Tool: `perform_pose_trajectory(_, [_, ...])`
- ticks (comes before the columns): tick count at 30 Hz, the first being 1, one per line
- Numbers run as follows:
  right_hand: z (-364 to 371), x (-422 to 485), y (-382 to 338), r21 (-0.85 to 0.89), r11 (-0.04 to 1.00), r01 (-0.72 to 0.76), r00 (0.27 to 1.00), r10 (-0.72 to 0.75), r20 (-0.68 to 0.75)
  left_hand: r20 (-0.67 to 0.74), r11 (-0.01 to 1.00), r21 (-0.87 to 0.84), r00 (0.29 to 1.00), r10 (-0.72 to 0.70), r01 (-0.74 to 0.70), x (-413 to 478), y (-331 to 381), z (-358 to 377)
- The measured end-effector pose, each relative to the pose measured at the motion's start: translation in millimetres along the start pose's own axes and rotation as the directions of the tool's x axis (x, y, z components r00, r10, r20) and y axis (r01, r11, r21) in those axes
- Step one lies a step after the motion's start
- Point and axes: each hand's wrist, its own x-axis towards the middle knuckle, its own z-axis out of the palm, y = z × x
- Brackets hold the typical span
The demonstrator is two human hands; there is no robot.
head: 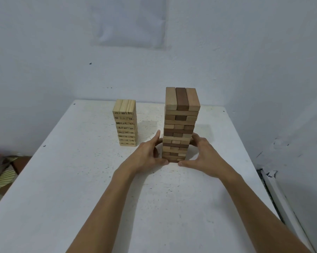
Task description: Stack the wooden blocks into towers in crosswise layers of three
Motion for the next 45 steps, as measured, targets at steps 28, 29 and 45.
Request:
perform_pose_trajectory(28, [-11.4,51.6,8.2,-0.018,0.999,0.034,0.999,-0.034,0.034,-0.057,0.997,-0.082,0.998,-0.021,0.016,37.1,-7.6,-9.8])
perform_pose_trajectory(29, [-10.9,52.4,8.7,-0.016,0.999,0.032,0.999,-0.031,0.032,-0.058,0.997,-0.076,0.998,-0.018,0.014,37.8,-8.2,-9.9])
perform_pose_trajectory(45, [-1.7,42.1,10.0,-0.056,0.998,-0.007,1.000,0.007,-0.001,-0.180,1.000,-0.007,0.984,0.008,-0.009,26.0,-6.9,0.5])
